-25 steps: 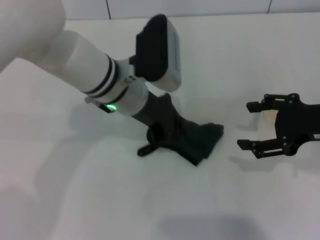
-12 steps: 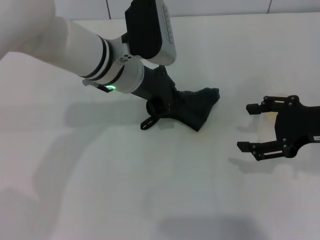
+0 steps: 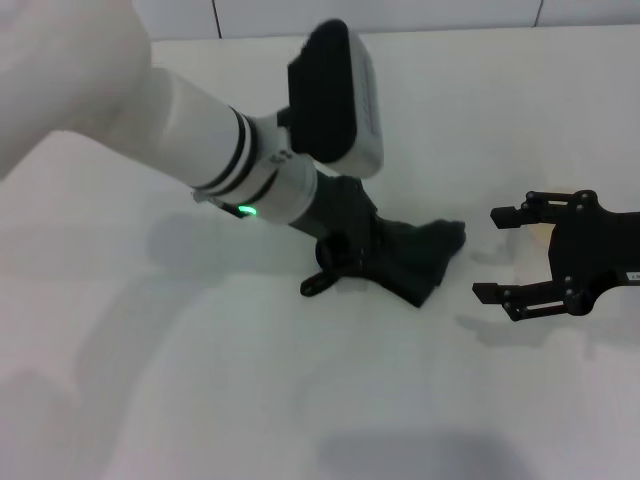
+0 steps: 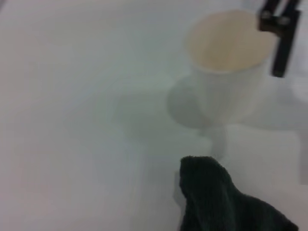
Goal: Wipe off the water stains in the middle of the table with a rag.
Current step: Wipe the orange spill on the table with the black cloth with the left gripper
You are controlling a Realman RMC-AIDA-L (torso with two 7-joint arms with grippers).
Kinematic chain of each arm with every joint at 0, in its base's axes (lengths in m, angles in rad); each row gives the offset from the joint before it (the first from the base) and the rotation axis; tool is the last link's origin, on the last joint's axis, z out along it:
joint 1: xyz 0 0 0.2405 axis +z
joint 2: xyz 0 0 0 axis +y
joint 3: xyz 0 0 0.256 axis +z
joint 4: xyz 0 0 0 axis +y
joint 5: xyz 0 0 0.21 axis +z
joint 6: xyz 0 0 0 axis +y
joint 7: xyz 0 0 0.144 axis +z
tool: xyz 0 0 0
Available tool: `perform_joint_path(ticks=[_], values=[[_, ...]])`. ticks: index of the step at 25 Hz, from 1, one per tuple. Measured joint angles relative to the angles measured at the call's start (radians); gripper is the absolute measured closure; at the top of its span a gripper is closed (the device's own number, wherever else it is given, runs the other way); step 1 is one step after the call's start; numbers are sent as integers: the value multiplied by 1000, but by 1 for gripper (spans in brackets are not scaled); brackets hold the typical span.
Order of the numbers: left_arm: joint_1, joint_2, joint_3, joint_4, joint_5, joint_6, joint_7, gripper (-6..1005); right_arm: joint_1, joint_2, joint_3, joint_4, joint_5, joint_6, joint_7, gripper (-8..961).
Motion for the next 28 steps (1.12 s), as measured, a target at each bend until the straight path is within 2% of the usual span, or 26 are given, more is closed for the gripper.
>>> perform_joint_path(ticks=[4, 19, 22, 28], values=[[8, 0, 50, 9, -33, 9, -1, 939, -3, 0, 0, -2, 1, 0, 0, 97], [47, 1, 52, 61, -49, 108, 4, 934, -5, 0, 0, -8, 3, 6, 0, 96], [70, 4, 40, 81, -49, 109, 3, 929, -7, 0, 0, -7, 6, 6, 0, 96], [154, 9, -40, 155, -31, 114, 3, 918, -14, 0, 0, -5, 13, 3, 0, 97]])
